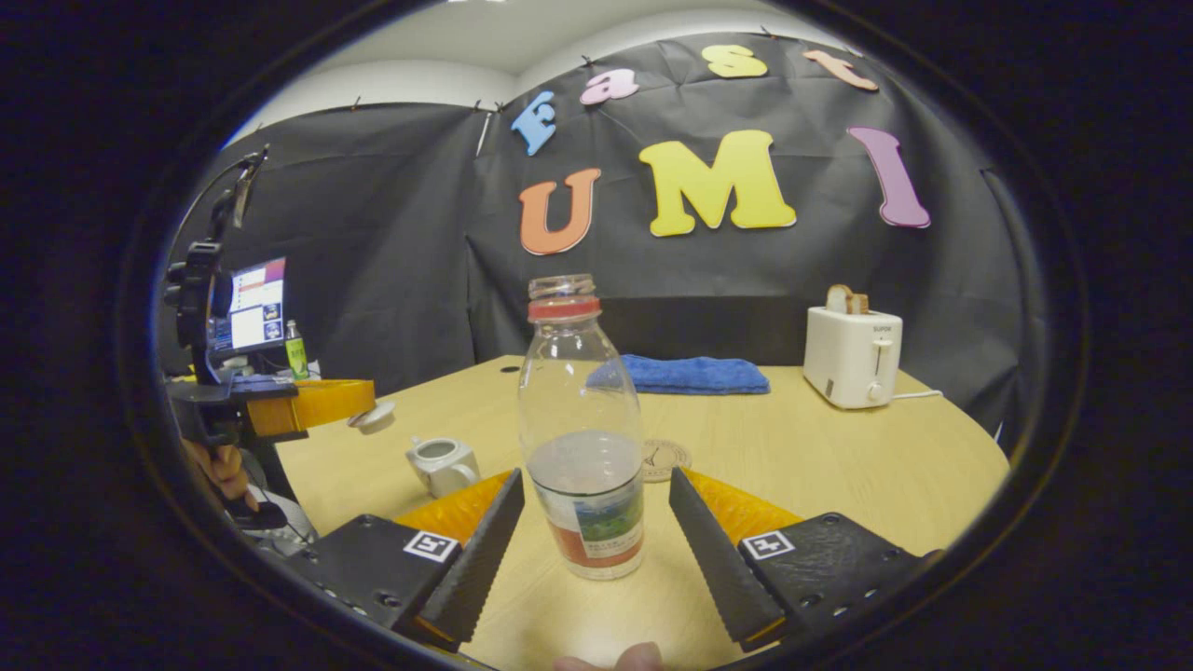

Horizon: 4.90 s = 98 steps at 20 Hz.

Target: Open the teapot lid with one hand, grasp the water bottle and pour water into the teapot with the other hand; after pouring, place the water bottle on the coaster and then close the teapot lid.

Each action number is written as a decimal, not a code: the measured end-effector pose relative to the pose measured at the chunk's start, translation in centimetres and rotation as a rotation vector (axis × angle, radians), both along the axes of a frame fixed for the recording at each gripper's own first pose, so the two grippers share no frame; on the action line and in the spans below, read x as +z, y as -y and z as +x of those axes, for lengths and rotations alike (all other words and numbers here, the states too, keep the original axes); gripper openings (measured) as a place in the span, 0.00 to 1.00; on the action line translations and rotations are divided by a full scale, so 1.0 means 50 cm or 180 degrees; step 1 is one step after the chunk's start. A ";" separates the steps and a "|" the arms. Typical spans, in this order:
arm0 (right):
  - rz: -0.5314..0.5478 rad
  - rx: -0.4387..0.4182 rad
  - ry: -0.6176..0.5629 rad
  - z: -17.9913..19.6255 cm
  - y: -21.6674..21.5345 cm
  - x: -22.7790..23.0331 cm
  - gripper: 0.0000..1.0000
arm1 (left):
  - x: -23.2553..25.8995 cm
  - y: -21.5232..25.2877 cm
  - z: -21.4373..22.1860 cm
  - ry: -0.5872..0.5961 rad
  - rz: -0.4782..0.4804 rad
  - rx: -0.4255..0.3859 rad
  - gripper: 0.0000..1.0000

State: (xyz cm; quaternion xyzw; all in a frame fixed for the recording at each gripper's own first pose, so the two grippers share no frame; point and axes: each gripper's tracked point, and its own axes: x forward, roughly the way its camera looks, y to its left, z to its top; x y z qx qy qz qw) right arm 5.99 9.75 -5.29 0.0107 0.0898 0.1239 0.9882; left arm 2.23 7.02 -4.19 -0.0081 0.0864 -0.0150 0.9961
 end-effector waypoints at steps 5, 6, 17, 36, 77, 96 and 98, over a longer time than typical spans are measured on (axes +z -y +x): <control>-0.0093 -0.0049 0.0073 0.031 -0.013 0.011 0.87 | -0.013 -0.018 0.002 -0.0013 -0.0080 -0.0003 0.02; -0.0131 -0.0059 0.0058 0.036 -0.014 0.011 0.77 | -0.016 -0.022 0.004 -0.0012 -0.0090 -0.0008 0.02; -0.2379 0.0164 0.0300 0.137 -0.071 0.042 0.71 | -0.042 -0.090 0.013 -0.0017 -0.0331 -0.0023 0.03; -0.4949 0.0478 0.1173 0.224 -0.168 0.008 0.71 | -0.056 -0.166 0.008 -0.0010 -0.0315 0.0180 0.03; -0.6573 0.0340 0.2302 0.235 -0.219 0.092 0.70 | -0.037 -0.175 -0.013 0.0085 -0.0296 0.0203 0.03; -0.6726 0.0318 0.2506 0.239 -0.230 0.106 0.71 | -0.038 -0.179 -0.010 0.0093 -0.0304 0.0223 0.03; -0.6694 0.0304 0.2497 0.240 -0.229 0.109 0.71 | -0.039 -0.180 -0.010 0.0096 -0.0307 0.0230 0.03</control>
